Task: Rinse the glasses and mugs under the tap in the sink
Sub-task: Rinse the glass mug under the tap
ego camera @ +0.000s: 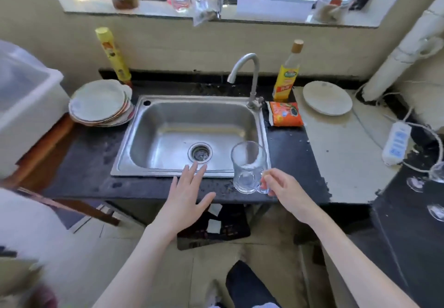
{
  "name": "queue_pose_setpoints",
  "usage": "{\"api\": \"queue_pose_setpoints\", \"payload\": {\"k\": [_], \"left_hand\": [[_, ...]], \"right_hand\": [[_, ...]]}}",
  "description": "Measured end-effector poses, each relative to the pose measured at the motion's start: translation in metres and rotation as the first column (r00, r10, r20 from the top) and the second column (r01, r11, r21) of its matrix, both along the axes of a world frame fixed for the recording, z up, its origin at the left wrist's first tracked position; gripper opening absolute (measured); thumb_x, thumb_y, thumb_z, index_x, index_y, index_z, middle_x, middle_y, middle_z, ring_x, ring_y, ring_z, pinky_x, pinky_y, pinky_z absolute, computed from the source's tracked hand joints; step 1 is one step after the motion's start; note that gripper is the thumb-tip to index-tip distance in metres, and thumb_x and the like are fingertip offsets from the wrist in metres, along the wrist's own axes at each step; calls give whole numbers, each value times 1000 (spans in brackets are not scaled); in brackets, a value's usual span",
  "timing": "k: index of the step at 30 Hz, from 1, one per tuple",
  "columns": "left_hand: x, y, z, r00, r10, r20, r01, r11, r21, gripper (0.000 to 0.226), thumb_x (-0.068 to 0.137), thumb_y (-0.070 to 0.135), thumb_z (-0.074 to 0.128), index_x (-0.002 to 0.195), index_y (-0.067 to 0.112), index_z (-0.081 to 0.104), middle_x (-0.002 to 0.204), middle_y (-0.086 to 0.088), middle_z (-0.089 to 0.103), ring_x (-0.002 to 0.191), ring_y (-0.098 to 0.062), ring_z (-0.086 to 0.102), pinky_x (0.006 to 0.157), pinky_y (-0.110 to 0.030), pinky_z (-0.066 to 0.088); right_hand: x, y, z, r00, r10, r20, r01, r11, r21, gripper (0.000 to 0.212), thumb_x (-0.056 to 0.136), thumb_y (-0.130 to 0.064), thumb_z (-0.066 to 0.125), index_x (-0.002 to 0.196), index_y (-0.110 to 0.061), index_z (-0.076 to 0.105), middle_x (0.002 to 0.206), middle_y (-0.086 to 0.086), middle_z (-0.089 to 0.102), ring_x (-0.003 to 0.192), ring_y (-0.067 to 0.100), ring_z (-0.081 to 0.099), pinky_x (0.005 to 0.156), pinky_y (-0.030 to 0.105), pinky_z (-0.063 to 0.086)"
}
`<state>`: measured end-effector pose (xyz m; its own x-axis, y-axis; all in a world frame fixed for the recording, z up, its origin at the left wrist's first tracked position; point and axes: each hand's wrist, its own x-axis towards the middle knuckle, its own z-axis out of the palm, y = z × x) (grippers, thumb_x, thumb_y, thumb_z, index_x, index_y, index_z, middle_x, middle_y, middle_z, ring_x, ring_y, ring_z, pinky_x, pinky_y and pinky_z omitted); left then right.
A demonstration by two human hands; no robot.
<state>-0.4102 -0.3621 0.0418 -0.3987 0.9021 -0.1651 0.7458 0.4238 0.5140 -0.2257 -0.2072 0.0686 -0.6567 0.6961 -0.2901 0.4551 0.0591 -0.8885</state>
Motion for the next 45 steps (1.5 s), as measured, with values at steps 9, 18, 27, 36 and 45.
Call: {"api": "queue_pose_setpoints", "payload": {"k": [9, 18, 27, 36, 45], "left_hand": [[-65, 76, 0, 894, 90, 440, -154, 982, 112, 91, 77, 36, 72, 145, 29, 13, 141, 25, 19, 128, 12, 19, 106, -13, 17], [-116, 163, -25, 765, 132, 631, -267, 956, 124, 67, 51, 50, 75, 110, 38, 46, 112, 9, 60, 103, -1, 58, 88, -15, 42], [-163, 208, -77, 742, 199, 640, -227, 973, -40, 58, 48, 52, 74, 98, 37, 49, 96, 4, 65, 89, -17, 62, 84, -34, 49], [-170, 226, -101, 742, 144, 655, -153, 987, -44, 53, 64, 28, 83, 104, 29, 49, 87, 14, 58, 76, -6, 54, 73, -18, 43], [-158, 244, -104, 744, 189, 641, -182, 980, -78, 59, 50, 50, 75, 99, 29, 51, 96, 12, 62, 83, -11, 58, 85, -35, 48]], "right_hand": [[-88, 64, -1, 959, 283, -15, -283, 959, -21, 21, 98, -15, 39, 84, -14, 54, 75, -4, 53, 75, 11, 49, 74, 24, 42], [-145, 134, -1, 931, 366, 2, -362, 921, -141, 25, 98, -17, 42, 98, -1, 62, 84, -1, 62, 73, 11, 52, 70, 19, 46], [-187, 253, -69, 875, -449, 179, 408, 885, 224, 27, 90, -21, 54, 111, -5, 55, 88, 7, 61, 85, 26, 61, 79, 41, 50], [-209, 299, -116, 862, -452, 229, 308, 827, 470, 27, 95, -13, 42, 103, -2, 65, 104, 16, 66, 100, 31, 56, 76, 30, 37], [-196, 296, -124, 917, -366, 159, 202, 769, 606, 24, 93, -10, 47, 94, 0, 69, 91, 17, 69, 83, 28, 59, 69, 30, 35]]}}
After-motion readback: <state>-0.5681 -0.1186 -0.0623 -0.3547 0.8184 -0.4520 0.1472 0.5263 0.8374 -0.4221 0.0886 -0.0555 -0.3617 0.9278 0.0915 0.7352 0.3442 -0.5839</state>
